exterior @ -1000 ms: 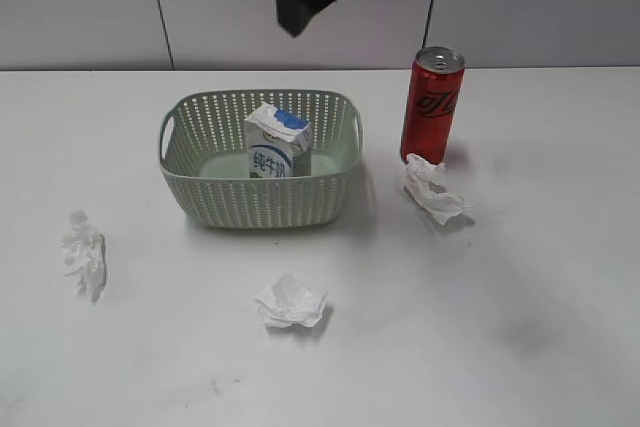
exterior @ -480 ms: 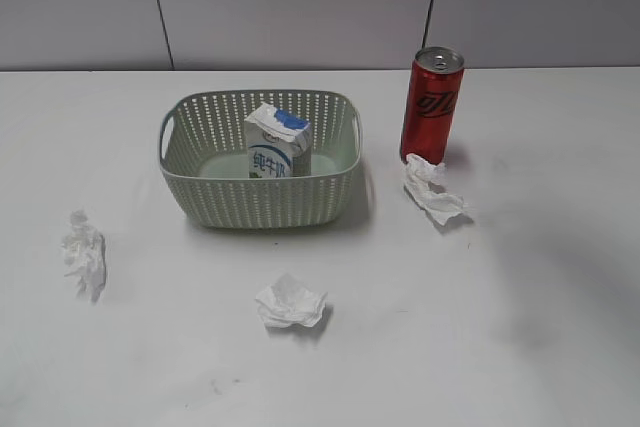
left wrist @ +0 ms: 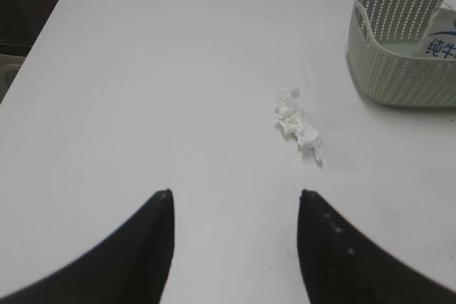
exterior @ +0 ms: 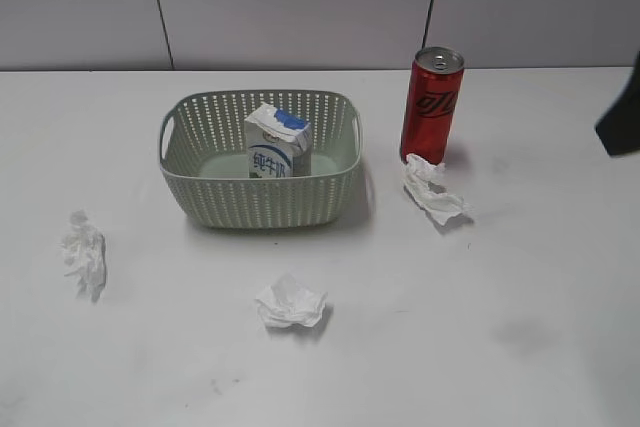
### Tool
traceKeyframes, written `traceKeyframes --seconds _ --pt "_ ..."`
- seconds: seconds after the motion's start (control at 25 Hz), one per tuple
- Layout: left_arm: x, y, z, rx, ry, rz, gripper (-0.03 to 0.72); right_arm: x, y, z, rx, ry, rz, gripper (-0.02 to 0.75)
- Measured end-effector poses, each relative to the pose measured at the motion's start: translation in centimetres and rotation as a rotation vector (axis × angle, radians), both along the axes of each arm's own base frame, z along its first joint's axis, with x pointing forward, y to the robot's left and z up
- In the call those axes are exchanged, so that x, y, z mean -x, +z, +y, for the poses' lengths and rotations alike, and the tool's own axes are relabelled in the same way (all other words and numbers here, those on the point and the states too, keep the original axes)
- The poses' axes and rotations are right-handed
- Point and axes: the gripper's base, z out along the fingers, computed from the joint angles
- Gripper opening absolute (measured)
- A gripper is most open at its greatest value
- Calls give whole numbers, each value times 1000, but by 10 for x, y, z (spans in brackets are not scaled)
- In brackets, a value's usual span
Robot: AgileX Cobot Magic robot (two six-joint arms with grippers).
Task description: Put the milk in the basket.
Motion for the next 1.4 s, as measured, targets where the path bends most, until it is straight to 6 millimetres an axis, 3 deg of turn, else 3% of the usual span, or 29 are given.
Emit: traceKeyframes --seconds 0.4,0.68,0.8,1.4 --pt "0 0 0 0 0 0 426 95 -54 -44 -23 0 -45 590" --pt "0 0 0 0 0 0 426 137 -91 -63 -41 26 -116 590" --pt "0 0 0 0 0 0 426 147 -100 -66 -73 34 -142 590" --pt "0 0 0 0 0 0 426 151 -99 -67 -101 40 -184 590"
